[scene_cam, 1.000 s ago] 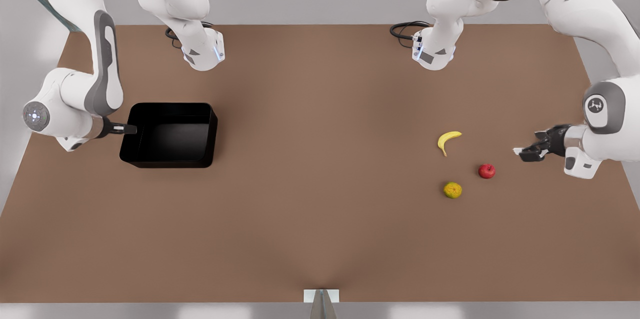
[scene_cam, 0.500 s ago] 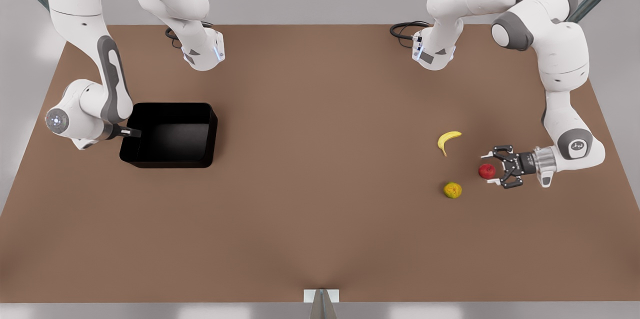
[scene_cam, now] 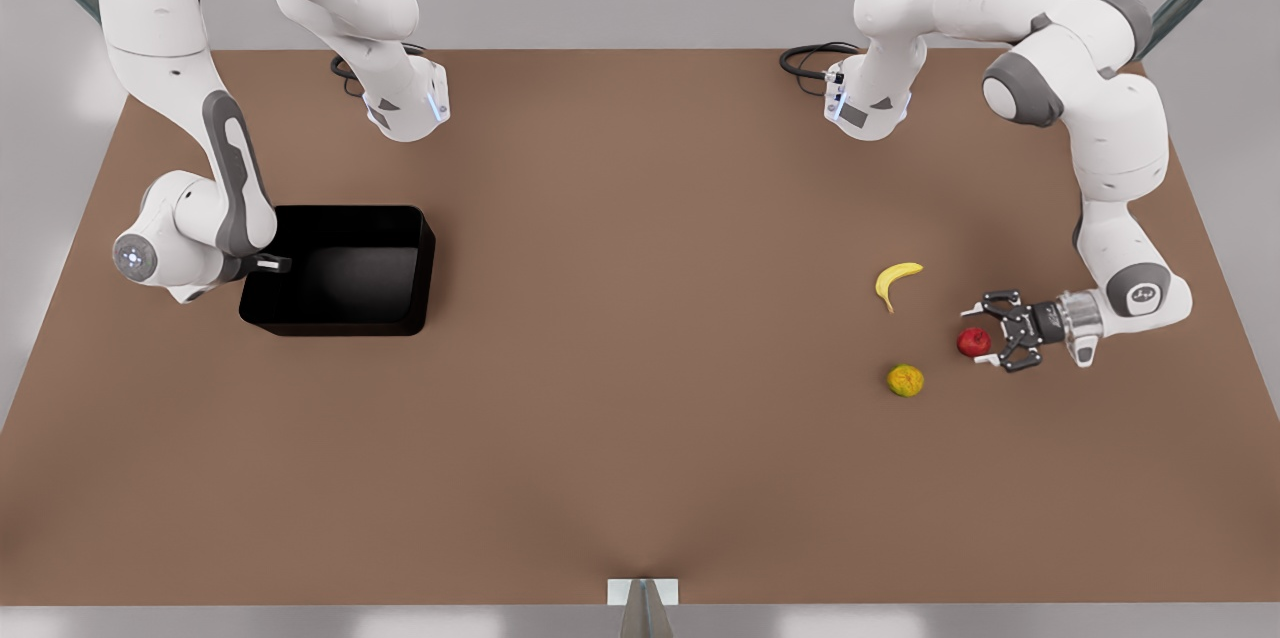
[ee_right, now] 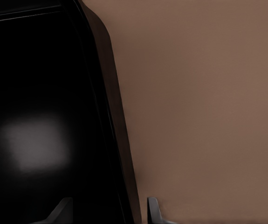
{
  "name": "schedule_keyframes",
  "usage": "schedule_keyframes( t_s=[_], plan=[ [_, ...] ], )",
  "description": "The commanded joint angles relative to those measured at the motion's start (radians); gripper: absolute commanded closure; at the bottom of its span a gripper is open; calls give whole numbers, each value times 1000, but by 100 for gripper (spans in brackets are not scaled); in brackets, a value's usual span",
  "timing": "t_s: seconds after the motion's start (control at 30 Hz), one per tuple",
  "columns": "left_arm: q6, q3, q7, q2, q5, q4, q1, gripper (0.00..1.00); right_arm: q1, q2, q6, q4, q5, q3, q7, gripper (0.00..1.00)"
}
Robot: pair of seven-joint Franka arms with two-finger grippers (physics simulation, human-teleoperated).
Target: Place the storage box in the middle with the right arm, and place the apple in the storage box with the left arm
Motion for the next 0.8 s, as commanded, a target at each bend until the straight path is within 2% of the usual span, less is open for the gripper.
schedule_keyframes(
  t_s=[0.0, 0.13, 0.17, 0.2, 0.33, 0.4, 0.57, 0.6, 0.63, 0.77],
  plan=[
    [1, 0, 0, 2, -21, 1, 0, 0, 0, 1, 0, 0, 0, 0, 0, 51],
    [9, 0, 0, 28, -90, 4, 0, 0, 1, 1, -13, 6, -1, 0, 0, 60],
    [9, 0, -1, 34, -106, 3, 0, 0, 1, 1, -36, 10, 0, 0, 2, 69],
    [9, 0, -3, 39, -115, 1, 0, 0, 1, 1, -40, 10, 0, 0, 2, 71],
    [9, 0, -3, 54, -139, -4, 8, 9, 3, 1, -43, 12, 0, 0, 0, 79],
    [12, 0, -3, 56, -139, -4, 9, 15, 4, -1, -48, 12, 0, 0, 0, 79],
    [21, 0, -4, 56, -139, -5, 9, 17, 13, -3, -48, 15, 0, 2, -2, 79],
    [21, 0, -11, 56, -139, -5, 9, 28, 13, -3, -48, 18, 0, 6, -2, 79],
    [21, 0, -11, 56, -139, -5, 9, 33, 15, -4, -48, 18, 0, 9, -2, 79],
    [23, -3, -6, 56, -156, -19, 9, 35, 58, -15, -86, 56, 9, 15, -41, 79]
  ],
)
